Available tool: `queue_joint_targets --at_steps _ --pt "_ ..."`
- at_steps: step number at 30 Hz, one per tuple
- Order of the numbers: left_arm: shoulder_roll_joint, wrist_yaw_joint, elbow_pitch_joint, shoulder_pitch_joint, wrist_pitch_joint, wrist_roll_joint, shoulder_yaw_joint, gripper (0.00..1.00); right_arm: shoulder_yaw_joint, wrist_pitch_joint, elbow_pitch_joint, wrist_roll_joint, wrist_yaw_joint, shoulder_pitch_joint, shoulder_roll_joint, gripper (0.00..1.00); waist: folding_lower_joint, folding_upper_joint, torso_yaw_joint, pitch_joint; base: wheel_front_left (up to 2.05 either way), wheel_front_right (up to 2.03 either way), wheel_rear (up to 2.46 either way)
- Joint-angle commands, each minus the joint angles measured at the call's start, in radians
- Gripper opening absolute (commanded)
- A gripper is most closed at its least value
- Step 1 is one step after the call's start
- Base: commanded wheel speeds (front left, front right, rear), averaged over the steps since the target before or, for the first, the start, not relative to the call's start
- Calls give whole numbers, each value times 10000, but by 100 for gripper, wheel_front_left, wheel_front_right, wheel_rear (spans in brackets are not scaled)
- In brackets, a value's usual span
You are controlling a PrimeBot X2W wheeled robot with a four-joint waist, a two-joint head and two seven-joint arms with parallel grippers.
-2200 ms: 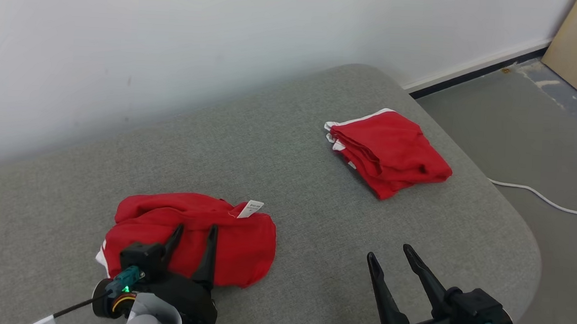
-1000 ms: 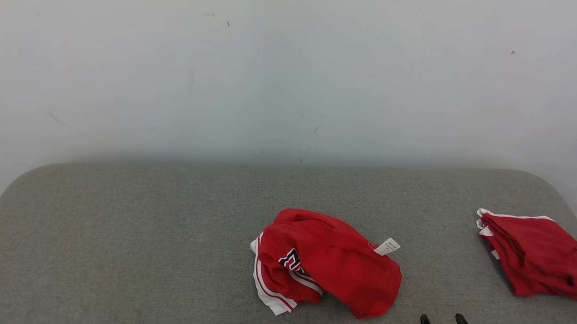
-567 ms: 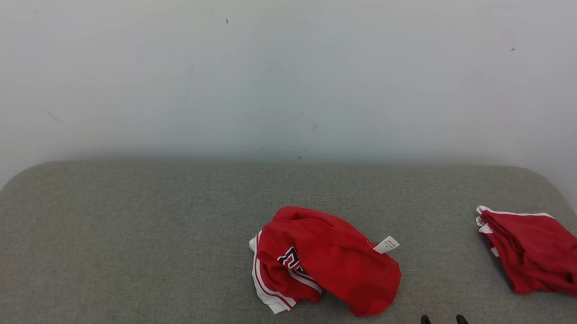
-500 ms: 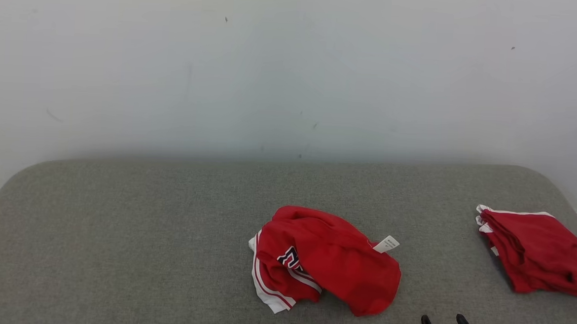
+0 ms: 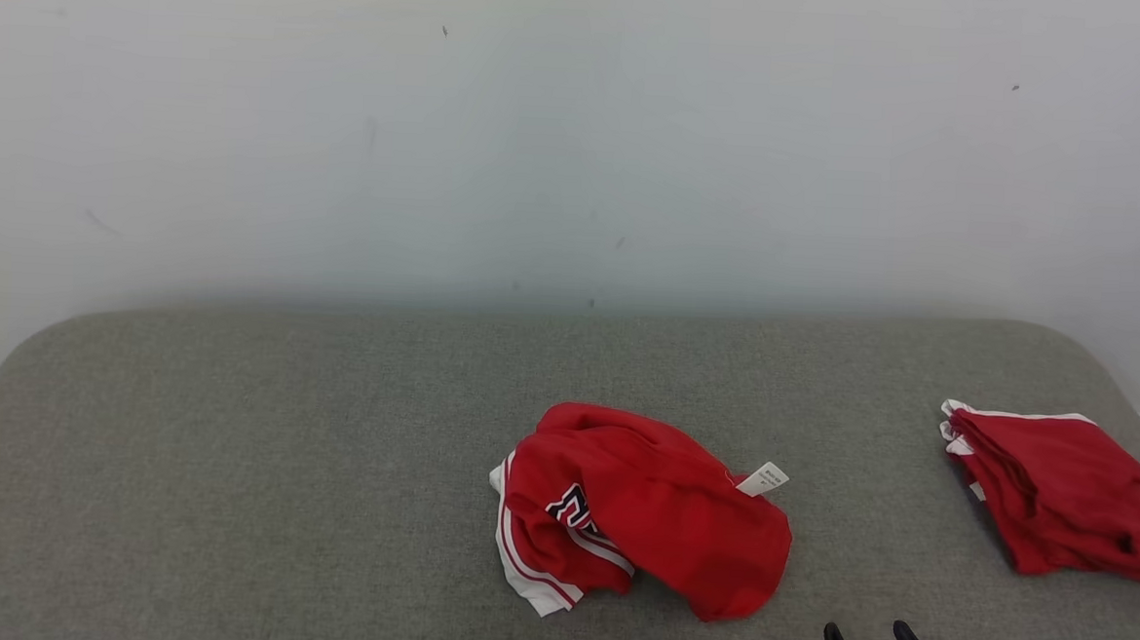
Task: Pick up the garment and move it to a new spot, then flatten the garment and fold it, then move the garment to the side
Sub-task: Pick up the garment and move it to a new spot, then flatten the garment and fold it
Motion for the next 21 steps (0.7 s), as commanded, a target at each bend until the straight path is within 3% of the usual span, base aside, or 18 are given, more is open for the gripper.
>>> queue_joint_targets --at_steps 1,4,10,16,21 --pt "-52 -32 49 -208 94 -132 -73 100 40 -32 1 46 -20 -27 18 100 0 0 -41 22 0 0 0" --pt "-181 -188 401 -584 580 -211 -373 100 154 15 -18 25 -20 -128 0 100 0 0 -234 108 0 0 0" --pt "-607 -1029 2240 -2353 1250 -826 -845 100 442 127 -124 14 -20 -444 -160 100 0 0 -1348 570 0 0 0" --pt "-738 -1597 4342 -3853 1151 -1069 -1012 100 458 201 -333 -51 -18 -675 -329 100 0 0 -2582 1115 0 0 0" --pt "-838 -1810 5572 -4613 757 -1212 -1081 100 409 145 -383 -60 -18 -755 -360 100 0 0 -3343 1454 0 0 0"
